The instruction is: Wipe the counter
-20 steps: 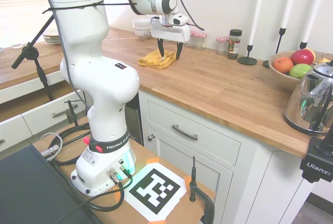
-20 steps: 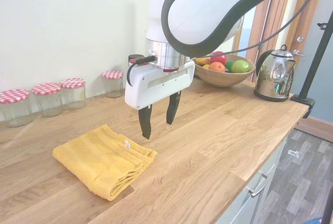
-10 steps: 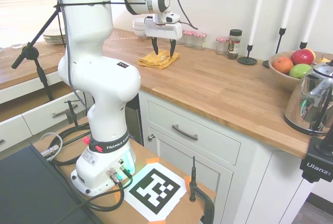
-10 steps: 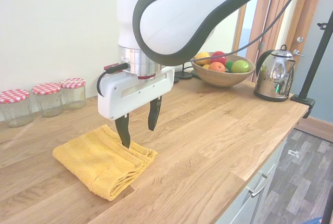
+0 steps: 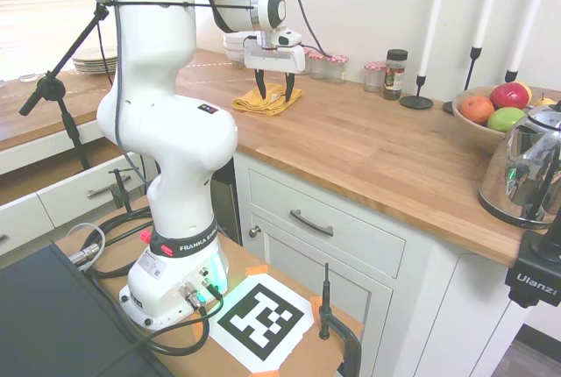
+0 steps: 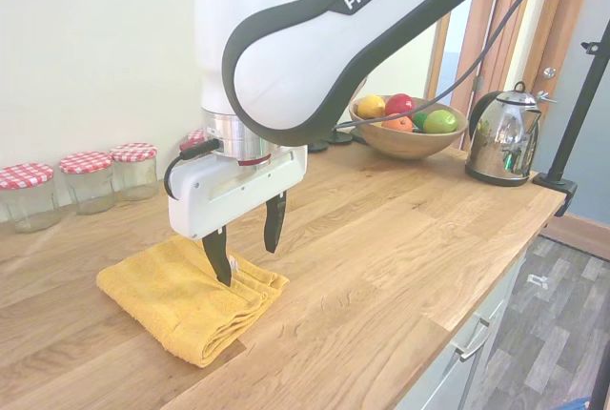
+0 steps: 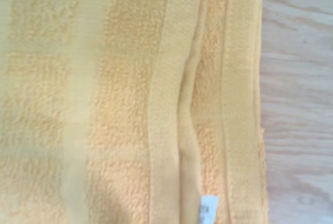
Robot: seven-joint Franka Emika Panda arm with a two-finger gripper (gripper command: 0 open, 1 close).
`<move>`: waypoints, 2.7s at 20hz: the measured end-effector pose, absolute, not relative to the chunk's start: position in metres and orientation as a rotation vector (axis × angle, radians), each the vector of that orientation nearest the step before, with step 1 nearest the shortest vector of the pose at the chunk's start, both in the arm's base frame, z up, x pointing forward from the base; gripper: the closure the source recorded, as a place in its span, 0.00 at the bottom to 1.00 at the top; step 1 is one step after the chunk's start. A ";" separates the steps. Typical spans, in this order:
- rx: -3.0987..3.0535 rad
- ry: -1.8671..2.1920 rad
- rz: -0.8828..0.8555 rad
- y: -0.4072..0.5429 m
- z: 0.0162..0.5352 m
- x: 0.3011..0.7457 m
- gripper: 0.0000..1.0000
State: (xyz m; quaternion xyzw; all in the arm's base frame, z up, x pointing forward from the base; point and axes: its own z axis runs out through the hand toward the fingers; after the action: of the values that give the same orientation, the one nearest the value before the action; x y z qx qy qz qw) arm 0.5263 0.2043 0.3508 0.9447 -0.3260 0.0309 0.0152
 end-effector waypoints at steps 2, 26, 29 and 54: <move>2.937 -1.022 0.097 0.203 0.351 0.529 0.00; 2.936 -1.022 0.090 0.206 0.353 0.538 1.00; 2.934 -1.027 0.090 0.205 0.354 0.540 1.00; 2.933 -1.002 0.060 0.215 0.349 0.537 0.00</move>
State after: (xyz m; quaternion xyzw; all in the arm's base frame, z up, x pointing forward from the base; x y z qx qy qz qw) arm 0.5373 0.2153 0.3486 0.9459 -0.3231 0.0194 0.0211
